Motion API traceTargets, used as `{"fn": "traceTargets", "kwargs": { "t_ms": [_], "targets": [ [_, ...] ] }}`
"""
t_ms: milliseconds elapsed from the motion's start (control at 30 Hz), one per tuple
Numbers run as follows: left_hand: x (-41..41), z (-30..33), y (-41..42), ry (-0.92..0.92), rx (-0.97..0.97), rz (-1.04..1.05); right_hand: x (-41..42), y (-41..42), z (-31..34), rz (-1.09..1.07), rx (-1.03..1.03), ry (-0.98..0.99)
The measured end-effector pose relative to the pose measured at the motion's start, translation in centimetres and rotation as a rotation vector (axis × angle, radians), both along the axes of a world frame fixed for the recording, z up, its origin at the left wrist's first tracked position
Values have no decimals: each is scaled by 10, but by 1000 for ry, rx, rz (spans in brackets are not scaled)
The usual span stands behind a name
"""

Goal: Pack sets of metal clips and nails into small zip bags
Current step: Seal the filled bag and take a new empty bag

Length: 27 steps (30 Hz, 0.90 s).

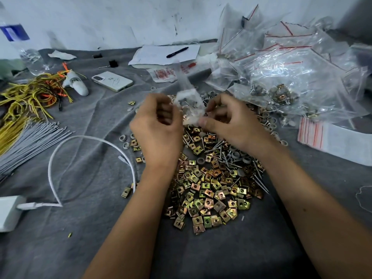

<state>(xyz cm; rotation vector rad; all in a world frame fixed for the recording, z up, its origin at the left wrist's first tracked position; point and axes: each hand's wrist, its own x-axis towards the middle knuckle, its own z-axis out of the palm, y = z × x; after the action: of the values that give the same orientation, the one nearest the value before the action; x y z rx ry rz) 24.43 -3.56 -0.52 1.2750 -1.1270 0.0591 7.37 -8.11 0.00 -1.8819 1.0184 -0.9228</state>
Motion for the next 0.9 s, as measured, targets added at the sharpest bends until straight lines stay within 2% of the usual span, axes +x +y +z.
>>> {"fn": "traceTargets", "kwargs": {
  "t_ms": [100,167,333,400,500,567,633,767,900],
  "targets": [
    [13,2,2,-27,-22,137,-2,2,-1,137,-131,330],
    [16,3,3,-80,-26,187,-3,2,0,250,-141,511],
    [7,2,4,-293,156,181,-2,1,2,328,-135,663],
    [5,-1,3,-338,244,121,-1,3,3,299,-183,578],
    [3,-3,1,-354,267,32,1,5,4,131,-337,144],
    [2,-4,1,-321,274,-25,2,6,6,100,-340,-68],
    [1,-4,0,-244,285,-76,4,7,4,131,-339,-71],
    [-2,-5,-2,-47,315,-149,6,4,-4,118,-370,144],
    [-4,-4,-2,-50,280,-146,2,0,-5,17,-407,200]
  ]
}}
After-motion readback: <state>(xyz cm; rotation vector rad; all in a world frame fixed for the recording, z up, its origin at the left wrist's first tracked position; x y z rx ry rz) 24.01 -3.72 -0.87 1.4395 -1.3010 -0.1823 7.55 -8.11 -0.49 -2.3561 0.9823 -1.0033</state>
